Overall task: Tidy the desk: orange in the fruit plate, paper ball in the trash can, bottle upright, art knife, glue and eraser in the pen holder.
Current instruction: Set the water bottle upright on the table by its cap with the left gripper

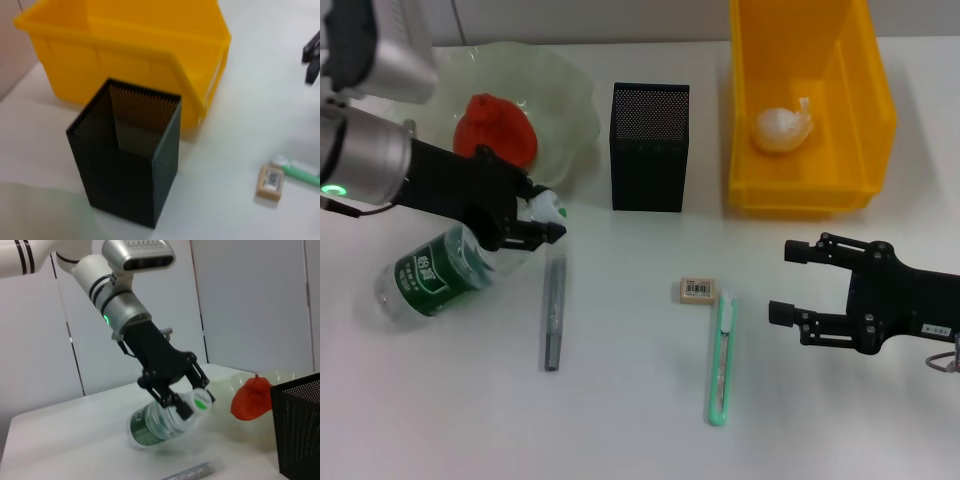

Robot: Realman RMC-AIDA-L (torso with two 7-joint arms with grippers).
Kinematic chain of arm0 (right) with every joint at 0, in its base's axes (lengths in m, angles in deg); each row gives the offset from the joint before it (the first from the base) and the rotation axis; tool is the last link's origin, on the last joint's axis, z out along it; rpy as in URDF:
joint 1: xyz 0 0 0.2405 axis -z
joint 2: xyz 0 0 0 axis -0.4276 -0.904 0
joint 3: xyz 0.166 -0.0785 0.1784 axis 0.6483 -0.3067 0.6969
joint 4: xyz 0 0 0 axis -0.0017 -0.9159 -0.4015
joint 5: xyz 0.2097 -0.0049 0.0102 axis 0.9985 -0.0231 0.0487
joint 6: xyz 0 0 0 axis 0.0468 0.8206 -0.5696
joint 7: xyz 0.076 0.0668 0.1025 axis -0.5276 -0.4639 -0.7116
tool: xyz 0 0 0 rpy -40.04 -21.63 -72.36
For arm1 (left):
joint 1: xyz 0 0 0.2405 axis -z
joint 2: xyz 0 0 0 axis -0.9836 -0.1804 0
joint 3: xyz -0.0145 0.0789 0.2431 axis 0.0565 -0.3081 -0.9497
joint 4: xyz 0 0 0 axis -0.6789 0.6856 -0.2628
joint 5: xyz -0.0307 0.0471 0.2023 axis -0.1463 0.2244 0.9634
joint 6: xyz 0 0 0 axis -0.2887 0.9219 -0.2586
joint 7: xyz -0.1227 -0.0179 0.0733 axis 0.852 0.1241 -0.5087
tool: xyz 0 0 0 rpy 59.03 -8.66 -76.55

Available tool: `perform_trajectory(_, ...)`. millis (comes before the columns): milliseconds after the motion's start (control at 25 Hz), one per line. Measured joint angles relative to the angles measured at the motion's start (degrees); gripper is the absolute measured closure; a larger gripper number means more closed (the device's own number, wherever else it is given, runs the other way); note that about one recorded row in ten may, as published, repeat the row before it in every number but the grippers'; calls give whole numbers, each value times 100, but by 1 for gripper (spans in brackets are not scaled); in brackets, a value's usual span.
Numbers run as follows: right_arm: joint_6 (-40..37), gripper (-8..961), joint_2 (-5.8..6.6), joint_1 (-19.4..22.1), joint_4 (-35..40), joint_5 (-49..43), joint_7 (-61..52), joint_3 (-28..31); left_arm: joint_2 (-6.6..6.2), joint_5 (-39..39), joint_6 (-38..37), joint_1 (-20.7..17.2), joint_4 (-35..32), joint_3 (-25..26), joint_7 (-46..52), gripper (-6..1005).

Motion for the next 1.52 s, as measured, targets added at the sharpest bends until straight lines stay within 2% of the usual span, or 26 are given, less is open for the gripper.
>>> perform_trajectory(160,-24,164,0,0,0,-12,-2,-1,-13,-158,-459,-45,-148,567,-194,550)
perform_trajectory(200,-27,164,0,0,0,-14,-2,-1,-26,-180,-659,-43,-163,919,-259,550)
perform_trajectory(280,-29,164,0,0,0,-15,-3,-1,-37,-195,-753,-44,-174,1059,-264,549)
perform_trajectory(960,-30,164,-9,1,0,-31,2,-73,-131,-595,-1070,-326,-455,1404,-302,549)
perform_trajectory(1040,-29,163,-9,-8,0,-31,2,-79,-201,-842,-1153,-397,-481,1412,-327,550)
perform_trajectory(1200,-29,163,-14,-11,0,-31,1,-103,-250,-992,-1180,-468,-519,1432,-331,552)
perform_trajectory(1520,-28,163,-22,-34,0,-25,1,-124,-236,-1125,-1235,-612,-524,1696,-525,551)
